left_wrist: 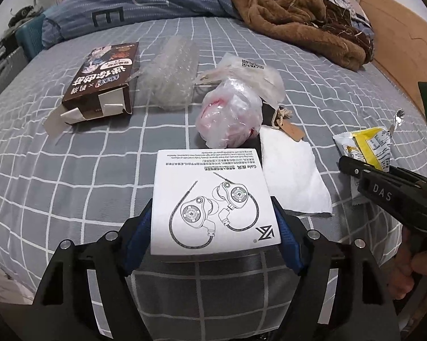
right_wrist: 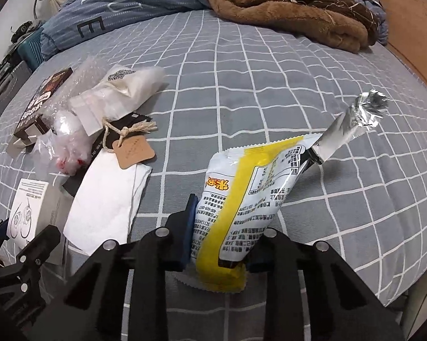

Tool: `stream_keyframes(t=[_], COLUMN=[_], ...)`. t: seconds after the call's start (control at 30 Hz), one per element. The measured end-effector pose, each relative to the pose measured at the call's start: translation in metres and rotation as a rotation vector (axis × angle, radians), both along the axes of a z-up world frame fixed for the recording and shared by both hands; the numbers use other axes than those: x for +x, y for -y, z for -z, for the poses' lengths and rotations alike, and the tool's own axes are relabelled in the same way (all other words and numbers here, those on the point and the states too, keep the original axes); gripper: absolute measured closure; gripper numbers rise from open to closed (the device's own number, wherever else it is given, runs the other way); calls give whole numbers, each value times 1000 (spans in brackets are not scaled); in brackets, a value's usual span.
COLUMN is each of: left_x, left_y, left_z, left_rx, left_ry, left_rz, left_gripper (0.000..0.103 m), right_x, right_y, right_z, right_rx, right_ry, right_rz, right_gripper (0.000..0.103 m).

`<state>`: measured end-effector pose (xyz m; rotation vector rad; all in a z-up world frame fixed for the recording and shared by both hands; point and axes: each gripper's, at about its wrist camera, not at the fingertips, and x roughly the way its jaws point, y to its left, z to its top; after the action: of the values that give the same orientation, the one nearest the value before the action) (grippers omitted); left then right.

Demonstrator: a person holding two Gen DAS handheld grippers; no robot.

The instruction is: Collect trash

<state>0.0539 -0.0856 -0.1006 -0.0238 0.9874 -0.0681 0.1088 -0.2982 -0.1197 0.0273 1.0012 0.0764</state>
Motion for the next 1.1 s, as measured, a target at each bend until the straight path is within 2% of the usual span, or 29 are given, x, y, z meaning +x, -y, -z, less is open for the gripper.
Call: stream_keyframes(t=[0.6, 1.1], left_x=[-10, -30], left_y=[-11, -36], left_z=[-21, -53], left_rx=[11, 24], left_ry=[29, 82], left_rz=[-8, -20], left_gripper=[30, 30], right_x=[-13, -38], right_y=[-7, -21], right_z=[-30, -55], right_rx=[1, -4], right_ry=[61, 122], right_rz=[2, -20], right_gripper=[80, 80])
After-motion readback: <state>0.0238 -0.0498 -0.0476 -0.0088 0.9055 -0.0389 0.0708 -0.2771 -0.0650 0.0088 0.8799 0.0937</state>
